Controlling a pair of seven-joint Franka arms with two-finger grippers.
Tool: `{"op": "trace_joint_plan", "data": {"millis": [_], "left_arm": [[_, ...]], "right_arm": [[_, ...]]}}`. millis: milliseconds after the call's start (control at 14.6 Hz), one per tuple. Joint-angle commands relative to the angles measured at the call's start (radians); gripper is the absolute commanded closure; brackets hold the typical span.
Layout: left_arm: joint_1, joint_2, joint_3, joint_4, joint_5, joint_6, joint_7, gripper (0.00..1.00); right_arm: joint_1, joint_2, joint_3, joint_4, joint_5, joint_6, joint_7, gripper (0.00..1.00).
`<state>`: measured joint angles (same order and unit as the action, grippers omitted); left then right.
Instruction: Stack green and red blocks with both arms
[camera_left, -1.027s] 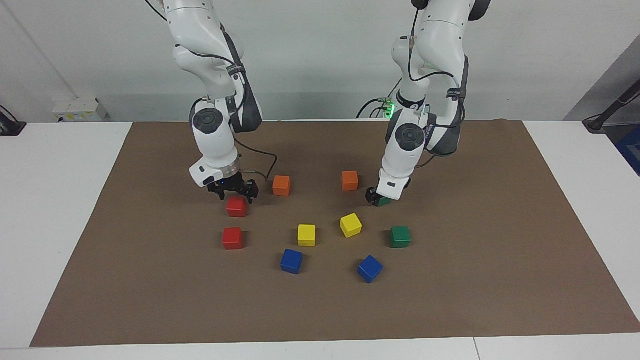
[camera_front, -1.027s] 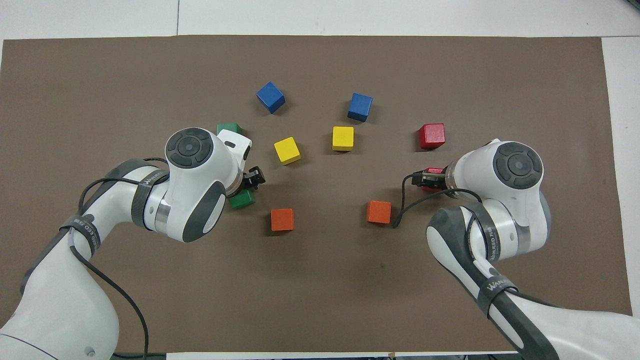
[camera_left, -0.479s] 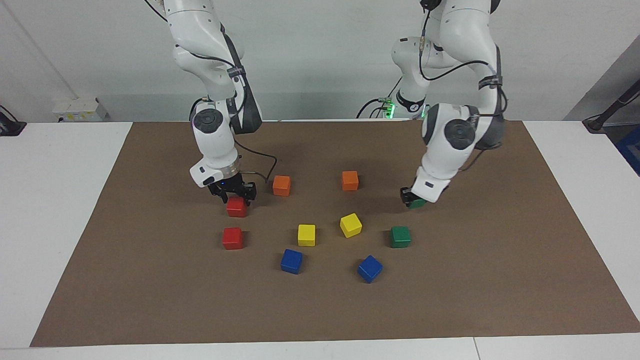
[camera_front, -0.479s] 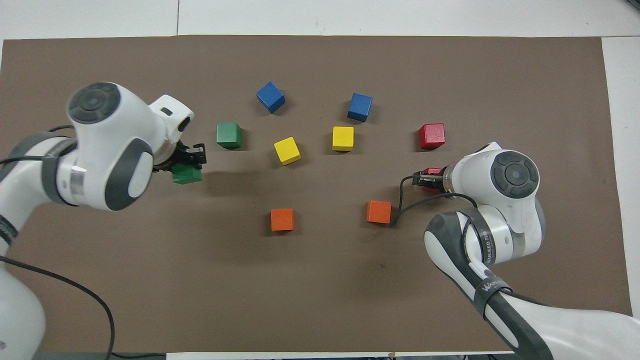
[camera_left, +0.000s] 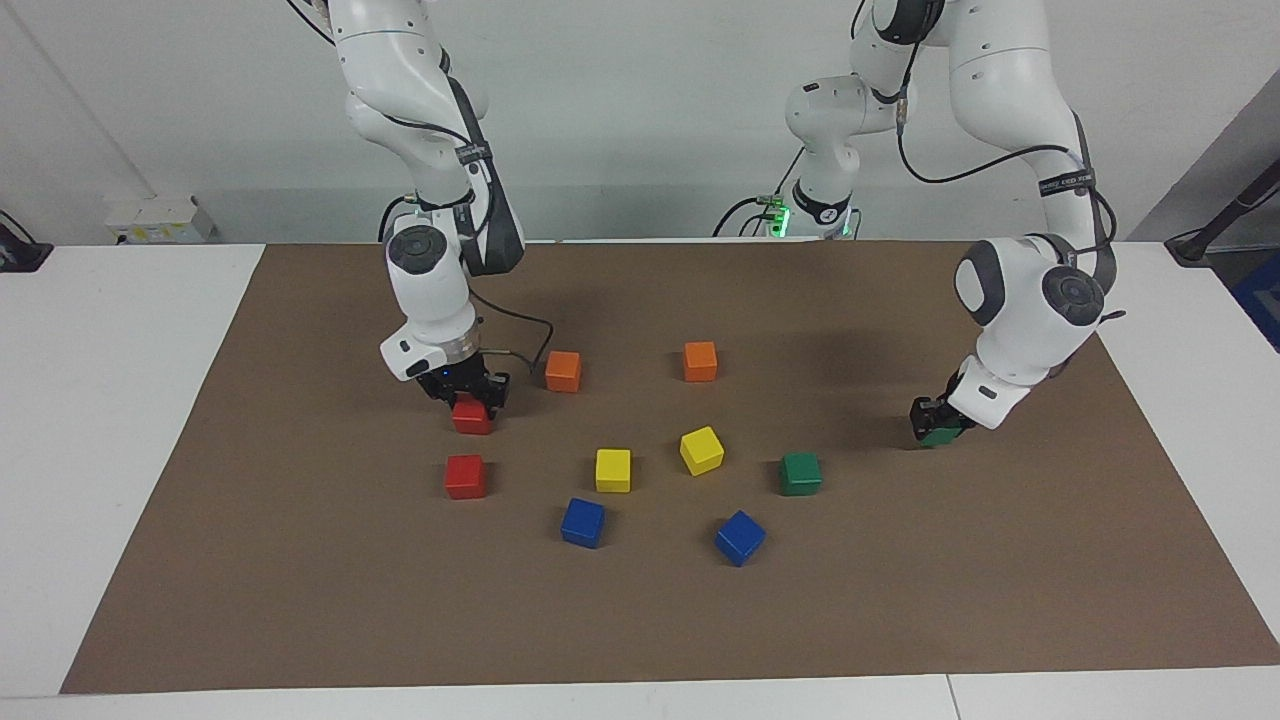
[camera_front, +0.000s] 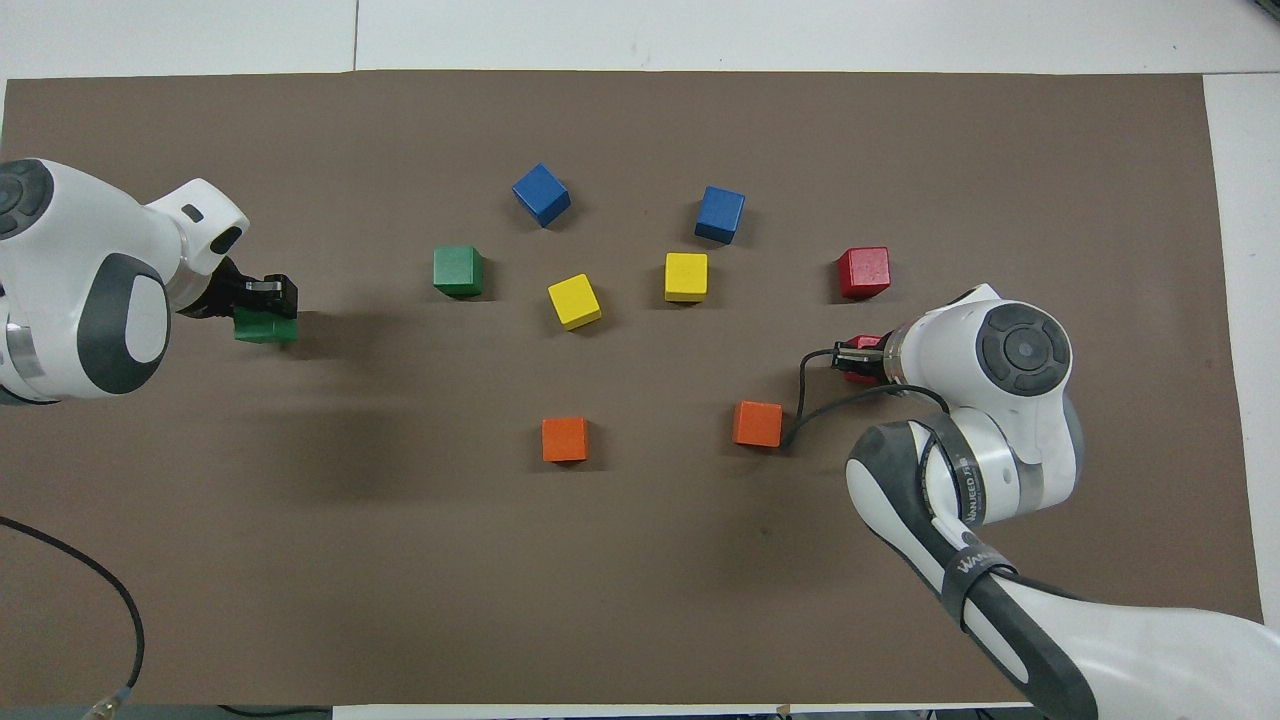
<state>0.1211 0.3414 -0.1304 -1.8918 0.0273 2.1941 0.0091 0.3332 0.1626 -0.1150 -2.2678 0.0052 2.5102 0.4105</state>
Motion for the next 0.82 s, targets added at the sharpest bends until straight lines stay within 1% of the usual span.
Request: {"op": "trace_joint_plan", "data": {"millis": [0, 137, 205, 274, 342, 411, 479, 616, 753], "left_arm": [[0.011, 0.005, -0.012, -0.004, 0.020, 0.022, 0.012, 1.00], [0.009, 0.010, -0.011, -0.001, 0.022, 0.033, 0.012, 1.00], [0.008, 0.013, -0.011, 0.003, 0.029, 0.036, 0.014, 1.00], [0.011, 0.021, -0.011, 0.007, 0.063, 0.045, 0.015, 1.00], [0.012, 0.022, -0.011, 0.007, 0.083, 0.050, 0.015, 1.00], [0.017, 0.022, -0.011, 0.002, 0.083, 0.055, 0.015, 1.00], [0.032, 0.022, -0.011, -0.004, 0.083, 0.065, 0.015, 1.00], [0.037, 0.022, -0.011, -0.012, 0.080, 0.069, 0.000, 1.00], [0.041, 0.021, -0.011, -0.015, 0.080, 0.070, -0.027, 1.00]], "right_arm": [[-0.011, -0.002, 0.005, -0.006, 0.010, 0.021, 0.001, 1.00], [-0.013, 0.000, 0.001, 0.005, 0.010, 0.006, -0.012, 1.00], [-0.034, -0.005, 0.000, 0.023, 0.004, -0.013, -0.028, 1.00], [-0.067, -0.009, 0.000, 0.059, -0.004, -0.075, -0.074, 1.00], [-0.101, -0.011, 0.000, 0.118, -0.004, -0.162, -0.138, 1.00], [-0.144, -0.011, 0.000, 0.170, -0.004, -0.224, -0.207, 1.00], [-0.187, -0.011, 0.000, 0.198, -0.004, -0.249, -0.275, 1.00], [-0.267, -0.011, 0.001, 0.194, -0.004, -0.225, -0.379, 1.00], [-0.289, 0.000, 0.001, 0.179, -0.004, -0.168, -0.392, 1.00]]}}
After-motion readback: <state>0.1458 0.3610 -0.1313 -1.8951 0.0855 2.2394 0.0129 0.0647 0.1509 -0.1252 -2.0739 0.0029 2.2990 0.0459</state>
